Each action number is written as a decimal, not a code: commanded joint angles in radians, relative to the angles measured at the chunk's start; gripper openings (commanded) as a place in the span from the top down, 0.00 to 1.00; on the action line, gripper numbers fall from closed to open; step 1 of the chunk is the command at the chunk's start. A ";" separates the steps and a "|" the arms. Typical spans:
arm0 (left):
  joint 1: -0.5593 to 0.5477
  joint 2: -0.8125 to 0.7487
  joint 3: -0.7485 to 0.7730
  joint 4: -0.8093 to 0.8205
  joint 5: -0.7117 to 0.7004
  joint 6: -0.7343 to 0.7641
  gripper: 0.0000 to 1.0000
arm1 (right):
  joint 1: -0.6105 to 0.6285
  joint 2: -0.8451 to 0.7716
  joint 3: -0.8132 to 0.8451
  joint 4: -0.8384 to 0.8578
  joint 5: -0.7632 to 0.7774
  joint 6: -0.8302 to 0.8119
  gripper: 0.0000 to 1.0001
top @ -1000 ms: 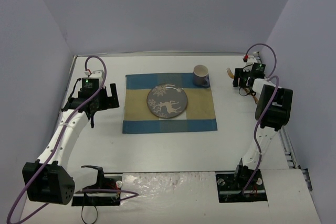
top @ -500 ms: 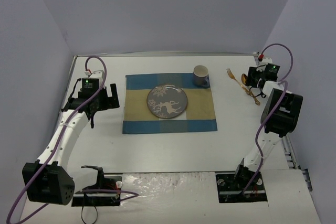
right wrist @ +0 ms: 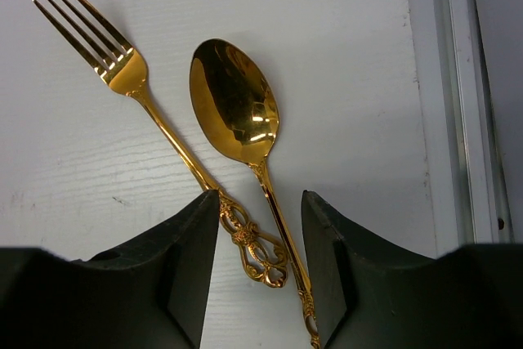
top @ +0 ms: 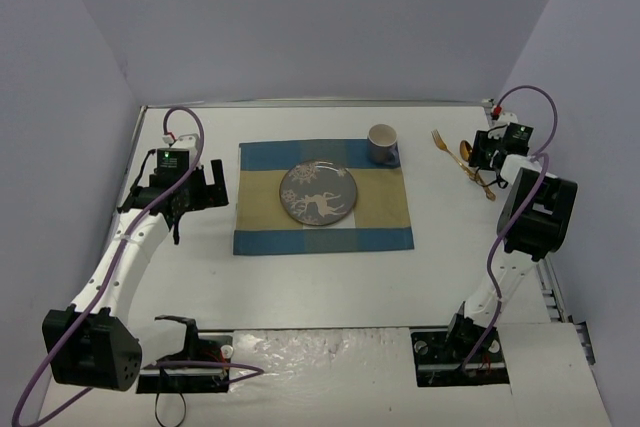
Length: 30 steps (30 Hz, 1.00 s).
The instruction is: Set the dinner table for one person
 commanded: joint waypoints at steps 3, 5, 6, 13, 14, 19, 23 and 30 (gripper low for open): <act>-0.008 -0.029 0.055 0.021 0.000 -0.003 0.03 | -0.009 0.027 0.049 -0.046 0.007 -0.030 0.62; -0.008 -0.031 0.056 0.019 -0.002 -0.003 0.03 | -0.009 0.030 0.046 -0.053 0.015 -0.037 0.63; -0.008 -0.031 0.056 0.018 -0.003 -0.003 0.03 | -0.008 0.031 0.046 -0.057 0.019 -0.040 0.64; -0.012 -0.033 0.056 0.017 -0.006 0.000 0.03 | -0.010 0.052 0.060 -0.079 0.042 -0.057 0.67; -0.013 -0.033 0.056 0.017 -0.006 0.001 0.03 | -0.010 0.055 0.062 -0.081 0.042 -0.058 0.69; -0.013 -0.033 0.056 0.016 -0.006 0.002 0.03 | -0.019 0.055 0.064 -0.087 0.023 -0.059 0.75; -0.013 -0.034 0.056 0.018 -0.005 0.002 0.03 | -0.019 0.049 0.060 -0.093 0.015 -0.056 0.90; -0.015 -0.041 0.056 0.017 -0.006 0.001 0.03 | -0.019 0.022 0.049 -0.091 0.010 -0.025 1.00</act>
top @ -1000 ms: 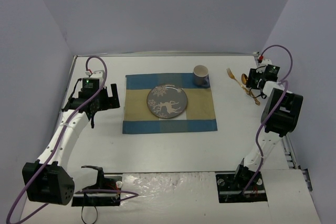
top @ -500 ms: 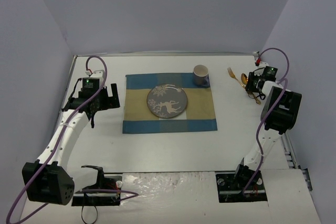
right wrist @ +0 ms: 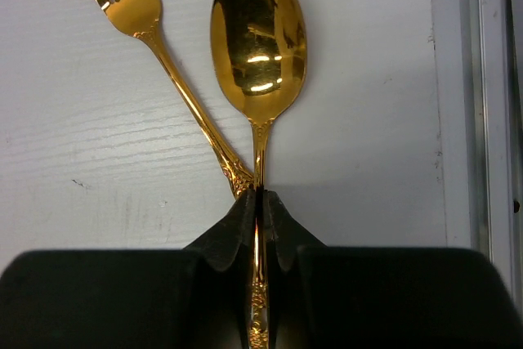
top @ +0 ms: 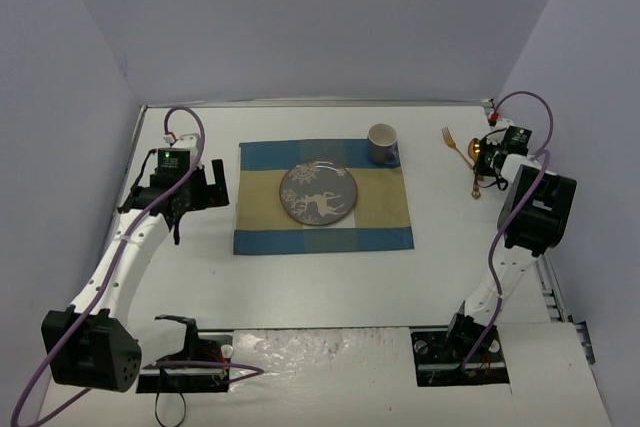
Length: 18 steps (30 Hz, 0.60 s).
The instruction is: Set the dinner table for one person
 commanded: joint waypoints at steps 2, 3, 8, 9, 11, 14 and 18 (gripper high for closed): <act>-0.008 -0.039 0.056 0.016 -0.006 0.000 0.03 | -0.008 -0.054 0.012 -0.006 0.004 0.029 1.00; -0.008 -0.039 0.056 0.017 -0.006 0.001 0.03 | -0.005 -0.062 0.009 -0.004 0.004 0.032 1.00; -0.010 -0.044 0.057 0.015 -0.008 0.002 0.03 | 0.017 -0.138 -0.022 0.027 0.055 0.057 1.00; -0.010 -0.045 0.057 0.015 -0.009 0.002 0.03 | 0.023 -0.155 -0.028 0.034 0.065 0.068 1.00; -0.010 -0.046 0.058 0.011 -0.011 0.001 0.03 | 0.042 -0.187 -0.035 0.047 0.103 0.089 1.00; -0.010 -0.048 0.058 0.013 -0.014 0.001 0.03 | 0.082 -0.242 -0.056 0.055 0.150 0.129 1.00; -0.009 -0.050 0.056 0.013 -0.015 0.002 0.03 | 0.136 -0.328 -0.090 0.072 0.202 0.178 1.00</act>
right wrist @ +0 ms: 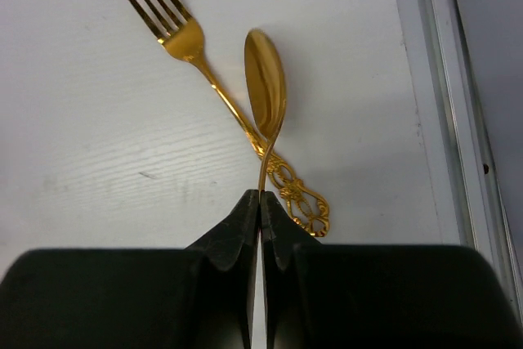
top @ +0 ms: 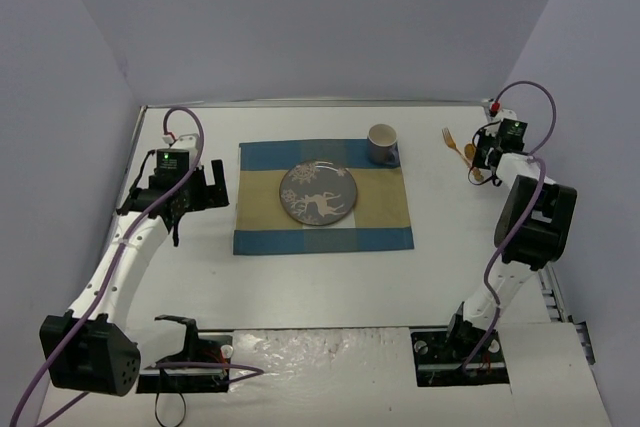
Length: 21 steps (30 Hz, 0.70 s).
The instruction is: Set the dinner table for one person
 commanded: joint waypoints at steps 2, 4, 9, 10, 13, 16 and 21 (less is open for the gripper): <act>-0.005 -0.031 0.055 0.020 -0.014 0.002 0.03 | 0.070 -0.176 -0.025 0.075 0.073 0.109 1.00; -0.005 -0.033 0.054 0.021 -0.014 0.001 0.03 | 0.074 -0.195 -0.041 0.076 0.055 0.161 1.00; -0.004 -0.036 0.053 0.020 -0.014 0.001 0.03 | 0.090 -0.239 -0.114 0.073 0.059 0.220 1.00; -0.004 -0.037 0.053 0.022 -0.012 0.000 0.03 | 0.090 -0.242 -0.126 0.064 0.111 0.226 1.00; -0.004 -0.037 0.051 0.023 -0.010 -0.002 0.03 | 0.089 -0.236 -0.149 0.032 0.191 0.267 0.85; -0.004 -0.037 0.051 0.023 -0.011 -0.002 0.03 | 0.085 -0.213 -0.149 -0.004 0.285 0.311 0.64; -0.004 -0.037 0.050 0.022 -0.012 0.000 0.03 | 0.064 -0.147 -0.110 -0.045 0.395 0.435 0.64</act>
